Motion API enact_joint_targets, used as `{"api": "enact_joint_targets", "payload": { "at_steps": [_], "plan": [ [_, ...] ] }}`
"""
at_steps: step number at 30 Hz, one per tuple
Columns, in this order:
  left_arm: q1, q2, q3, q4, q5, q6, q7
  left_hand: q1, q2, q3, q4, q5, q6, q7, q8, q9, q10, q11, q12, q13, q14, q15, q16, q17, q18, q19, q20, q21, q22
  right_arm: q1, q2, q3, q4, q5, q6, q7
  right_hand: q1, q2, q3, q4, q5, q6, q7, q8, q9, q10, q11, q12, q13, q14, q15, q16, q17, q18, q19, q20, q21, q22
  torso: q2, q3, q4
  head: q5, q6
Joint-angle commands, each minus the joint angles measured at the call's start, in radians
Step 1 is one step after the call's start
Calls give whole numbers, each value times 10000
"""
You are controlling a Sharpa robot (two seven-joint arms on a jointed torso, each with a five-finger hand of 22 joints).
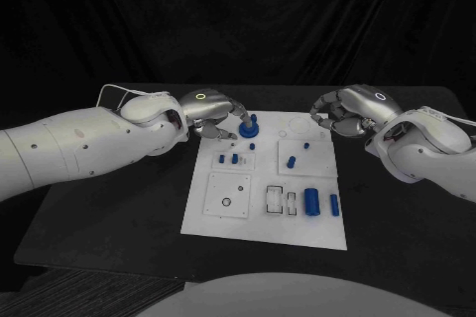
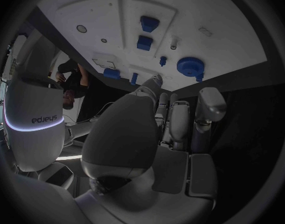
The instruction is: Assemble the parts on the task board
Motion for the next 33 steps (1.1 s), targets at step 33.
{"api": "enact_joint_targets", "payload": {
  "at_steps": [33],
  "plan": [
    [-396,1020,17,-484,-1003,242,-503,29,-240,1003,-478,800,705,-17,29,-1269,1545,430,157,-922,213,223,213,-179,-28,342,-157,-120,1243,-99,61,6,-22,-21,19,15,14,-51,136,-33,265,85,2,28,16,1048,-61,36,2634,953,-80,34,2245,66,40,-9,18,1720,29,-65,-33,21,-2]
  ]
}}
